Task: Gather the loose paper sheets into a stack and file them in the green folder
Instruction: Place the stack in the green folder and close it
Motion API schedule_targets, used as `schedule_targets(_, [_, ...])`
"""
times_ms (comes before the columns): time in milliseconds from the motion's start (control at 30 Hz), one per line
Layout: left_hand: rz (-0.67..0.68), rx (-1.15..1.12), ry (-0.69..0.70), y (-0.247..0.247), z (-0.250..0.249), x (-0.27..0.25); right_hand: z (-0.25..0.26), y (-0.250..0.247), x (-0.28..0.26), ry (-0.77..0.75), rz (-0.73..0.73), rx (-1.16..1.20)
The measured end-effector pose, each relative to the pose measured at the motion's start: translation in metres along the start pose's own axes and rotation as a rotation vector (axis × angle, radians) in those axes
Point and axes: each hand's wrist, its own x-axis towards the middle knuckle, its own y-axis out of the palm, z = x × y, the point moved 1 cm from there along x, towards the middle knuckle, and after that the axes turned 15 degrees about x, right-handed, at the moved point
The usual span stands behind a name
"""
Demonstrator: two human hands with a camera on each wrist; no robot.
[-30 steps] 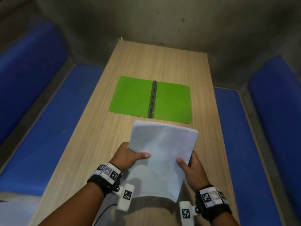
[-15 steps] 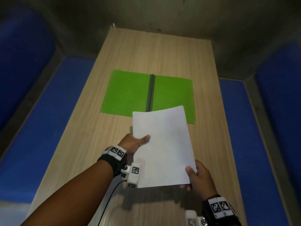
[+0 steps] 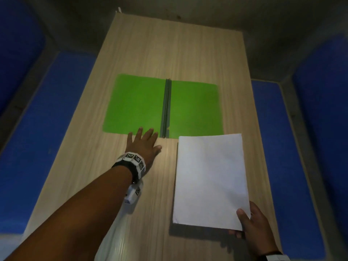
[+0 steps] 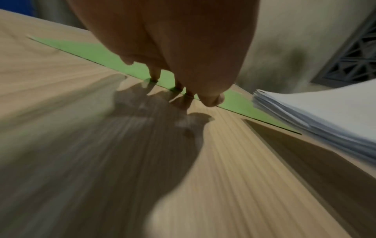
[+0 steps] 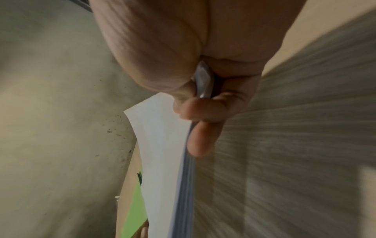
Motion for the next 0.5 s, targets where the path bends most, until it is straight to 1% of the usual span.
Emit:
schedule_targets(67, [-0.050, 0.025, 0.034, 0.011, -0.004, -0.034, -0.001, -0.004, -0.004, -0.007, 0.007, -0.018])
schedule_targets(167, [-0.039, 0.027, 0.096, 0.050, -0.004, -0.096, -0.003, -0.005, -0.013, 0.003, 0.028, -0.054])
schedule_targets(267, [-0.028, 0.054, 0.146, 0.096, -0.006, -0.169, -0.008, 0.000, -0.023, 0.024, 0.050, -0.038])
schedule_targets(333, [-0.052, 0.061, 0.193, 0.122, -0.011, -0.214, -0.015, 0.005, -0.029, 0.029, 0.059, -0.047])
schedule_targets(433, [-0.105, 0.041, 0.247, 0.137, -0.015, -0.270, -0.035, 0.008, -0.036, 0.035, 0.081, -0.067])
schedule_targets(500, [-0.136, -0.002, 0.284, 0.138, -0.013, -0.293, -0.050, 0.009, -0.042, 0.048, 0.084, -0.074])
